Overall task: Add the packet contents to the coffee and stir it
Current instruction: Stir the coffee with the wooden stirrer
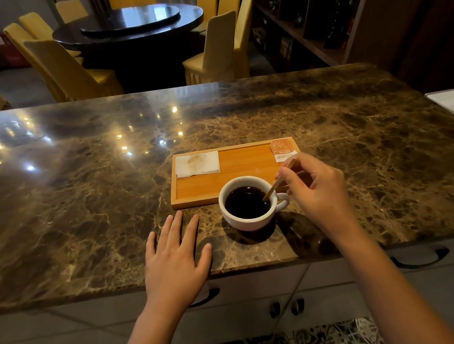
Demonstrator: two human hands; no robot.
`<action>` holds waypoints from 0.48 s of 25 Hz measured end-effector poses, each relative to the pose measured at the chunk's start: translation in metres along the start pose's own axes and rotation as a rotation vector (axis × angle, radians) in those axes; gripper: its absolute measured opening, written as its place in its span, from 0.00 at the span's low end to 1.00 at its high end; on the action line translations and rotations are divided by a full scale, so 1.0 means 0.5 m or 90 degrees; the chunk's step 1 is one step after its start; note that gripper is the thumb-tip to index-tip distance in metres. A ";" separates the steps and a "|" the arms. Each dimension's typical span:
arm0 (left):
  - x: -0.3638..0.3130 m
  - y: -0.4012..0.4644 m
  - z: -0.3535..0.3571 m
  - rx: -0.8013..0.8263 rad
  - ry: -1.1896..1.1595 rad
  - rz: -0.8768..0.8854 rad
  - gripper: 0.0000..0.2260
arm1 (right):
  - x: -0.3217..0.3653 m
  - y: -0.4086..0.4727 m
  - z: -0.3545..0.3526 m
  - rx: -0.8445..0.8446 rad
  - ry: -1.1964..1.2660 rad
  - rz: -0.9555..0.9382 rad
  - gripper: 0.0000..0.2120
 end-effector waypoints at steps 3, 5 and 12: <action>0.000 -0.001 0.001 0.001 -0.001 0.000 0.26 | -0.003 -0.010 0.000 0.023 0.057 0.056 0.05; -0.001 0.000 0.000 0.001 0.000 0.000 0.26 | -0.004 -0.015 0.028 0.029 0.174 0.107 0.05; 0.001 0.000 0.001 0.003 -0.004 0.003 0.27 | -0.010 -0.003 0.022 -0.072 0.118 0.070 0.06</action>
Point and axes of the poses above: each hand's wrist, its own y-axis towards the middle knuckle, its own z-axis out of the palm, x = y × z, the point moved 6 cm from there along y, towards the middle knuckle, and after that the axes turned 11 degrees about -z, right-handed, at the moved point
